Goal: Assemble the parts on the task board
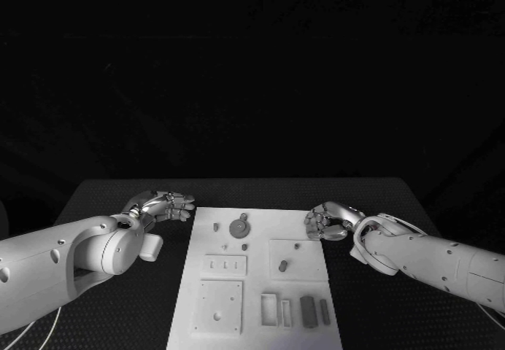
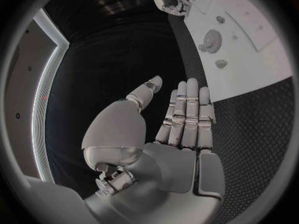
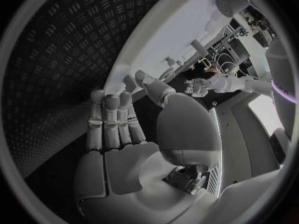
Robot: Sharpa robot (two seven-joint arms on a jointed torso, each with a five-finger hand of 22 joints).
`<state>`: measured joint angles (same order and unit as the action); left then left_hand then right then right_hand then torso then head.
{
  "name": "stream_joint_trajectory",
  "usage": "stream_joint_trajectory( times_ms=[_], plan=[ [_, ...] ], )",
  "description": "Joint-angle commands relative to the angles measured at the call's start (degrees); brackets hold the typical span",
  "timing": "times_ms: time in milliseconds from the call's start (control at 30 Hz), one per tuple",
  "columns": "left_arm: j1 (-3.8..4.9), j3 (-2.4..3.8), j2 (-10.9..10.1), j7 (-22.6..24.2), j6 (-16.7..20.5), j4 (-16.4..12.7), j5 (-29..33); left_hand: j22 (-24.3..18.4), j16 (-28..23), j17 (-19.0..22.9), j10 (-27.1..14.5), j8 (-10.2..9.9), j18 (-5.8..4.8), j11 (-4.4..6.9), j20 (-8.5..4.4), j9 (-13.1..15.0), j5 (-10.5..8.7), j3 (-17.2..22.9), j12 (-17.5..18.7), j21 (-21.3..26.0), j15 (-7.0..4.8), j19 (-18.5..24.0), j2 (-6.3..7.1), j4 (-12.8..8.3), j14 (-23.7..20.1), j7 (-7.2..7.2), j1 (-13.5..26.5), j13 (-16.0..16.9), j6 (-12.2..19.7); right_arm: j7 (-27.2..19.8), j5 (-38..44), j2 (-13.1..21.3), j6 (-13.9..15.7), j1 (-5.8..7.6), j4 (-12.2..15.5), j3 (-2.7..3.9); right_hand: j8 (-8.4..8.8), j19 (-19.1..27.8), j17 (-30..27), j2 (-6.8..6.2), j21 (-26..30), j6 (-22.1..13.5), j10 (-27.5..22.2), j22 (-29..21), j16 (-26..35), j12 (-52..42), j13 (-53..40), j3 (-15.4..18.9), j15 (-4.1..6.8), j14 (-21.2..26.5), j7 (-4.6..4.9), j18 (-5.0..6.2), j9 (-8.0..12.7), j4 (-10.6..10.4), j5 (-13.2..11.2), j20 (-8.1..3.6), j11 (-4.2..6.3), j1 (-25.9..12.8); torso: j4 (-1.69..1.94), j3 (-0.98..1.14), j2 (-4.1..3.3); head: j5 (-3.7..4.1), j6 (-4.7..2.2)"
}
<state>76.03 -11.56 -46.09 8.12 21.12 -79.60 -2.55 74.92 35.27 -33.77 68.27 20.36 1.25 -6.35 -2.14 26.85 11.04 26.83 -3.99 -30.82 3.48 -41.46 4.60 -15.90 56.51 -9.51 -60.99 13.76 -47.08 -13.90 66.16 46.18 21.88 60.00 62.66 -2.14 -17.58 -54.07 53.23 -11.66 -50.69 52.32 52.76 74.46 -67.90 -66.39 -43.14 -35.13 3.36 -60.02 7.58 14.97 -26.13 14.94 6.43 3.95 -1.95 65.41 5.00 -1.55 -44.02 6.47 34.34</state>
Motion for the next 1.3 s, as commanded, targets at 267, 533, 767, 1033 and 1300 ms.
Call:
stream_joint_trajectory(
  times_ms=[267,533,767,1033,1300],
  plan=[
    [0.04,0.03,-0.03,0.36,-1.01,-0.2,-0.26,0.9,-0.32,0.08,-0.41,-0.37,0.14,-0.05,0.0,0.08,-0.08,0.03,0.19,-0.14,0.15,0.36,-0.18,-0.16,-0.32,-0.02,0.27,-0.06,0.17,-0.13,0.57,-0.38,0.9,-0.14,-0.3,0.01,-0.53,-0.69,-0.24,0.85,-0.18,1.62,0.44,0.13,-0.48,-0.61,0.28,-1.3,0.68,-0.07,0.32,0.03,0.04,-0.55,-0.86,-0.13,0.25,0.04,-0.03,0.01,0.02,0.03,0.27],
    [0.03,0.03,-0.02,0.36,-1.05,-0.11,-0.32,0.9,-0.33,0.09,-0.43,-0.38,0.15,-0.06,0.01,0.09,-0.08,0.02,0.17,-0.14,0.15,0.36,-0.18,-0.15,-0.31,-0.04,0.28,-0.05,0.17,-0.25,0.5,-0.34,1.35,-0.16,-0.49,0.01,-1.39,-1.17,-0.73,0.95,-0.13,3.93,0.66,0.32,-0.94,-1.03,0.9,-4.46,1.15,-0.13,-0.45,0.03,-0.47,-1.43,-2.92,-0.35,0.92,0.5,-0.02,-0.02,0.06,0.03,0.4],
    [0.03,0.03,-0.03,0.33,-1.01,-0.1,-0.35,0.9,-0.34,0.1,-0.43,-0.38,0.16,-0.06,0.01,0.11,-0.08,0.02,0.17,-0.14,0.16,0.36,-0.19,-0.14,-0.31,-0.05,0.28,-0.05,0.17,-0.56,-0.47,-0.46,2.35,-0.18,-0.44,0.01,-3.2,-2.37,-0.93,1.28,-0.76,7.03,1.89,0.73,-1.91,-1.79,1.22,-6.04,2.05,-1.2,-1.78,0.03,-2.27,-1.75,-3.4,-0.95,2.14,0.71,-0.04,0.01,0.06,-0.02,0.52],
    [0.03,0.03,-0.1,0.27,-1.09,-0.14,-0.51,0.9,-0.35,0.11,-0.45,-0.39,0.16,-0.06,0.02,0.12,-0.08,0.03,0.16,-0.14,0.16,0.37,-0.19,-0.15,-0.31,-0.05,0.27,-0.04,0.17,-0.47,-1.34,-0.48,3.22,-0.18,-0.33,0.01,-3.91,-3.37,-0.78,1.42,-1.43,8.17,2.84,1.04,-2.77,-2.46,1.06,-6.92,2.68,-2.13,-2.32,0.03,-3.46,-2.12,-3.51,-1.57,2.69,0.46,0.0,-0.08,0.06,0.08,0.58],
    [0.04,0.03,-0.15,-1.3,-2.73,-0.08,-1.91,0.92,-0.37,0.17,-0.15,-0.3,0.17,-0.02,0.06,0.26,-0.15,-0.13,-0.03,-0.17,0.18,0.35,-0.31,0.14,-0.26,-0.06,0.7,0.09,-0.09,1.58,-1.34,0.22,3.91,-0.14,1.29,0.04,-4.15,-3.92,-0.53,1.2,-1.95,8.57,3.26,1.27,-3.32,-2.81,0.87,-6.64,2.99,-2.48,-2.56,0.03,-4.08,-2.24,-3.42,-1.92,2.93,-0.2,-0.02,-0.14,0.11,-0.04,0.47]
  ],
)
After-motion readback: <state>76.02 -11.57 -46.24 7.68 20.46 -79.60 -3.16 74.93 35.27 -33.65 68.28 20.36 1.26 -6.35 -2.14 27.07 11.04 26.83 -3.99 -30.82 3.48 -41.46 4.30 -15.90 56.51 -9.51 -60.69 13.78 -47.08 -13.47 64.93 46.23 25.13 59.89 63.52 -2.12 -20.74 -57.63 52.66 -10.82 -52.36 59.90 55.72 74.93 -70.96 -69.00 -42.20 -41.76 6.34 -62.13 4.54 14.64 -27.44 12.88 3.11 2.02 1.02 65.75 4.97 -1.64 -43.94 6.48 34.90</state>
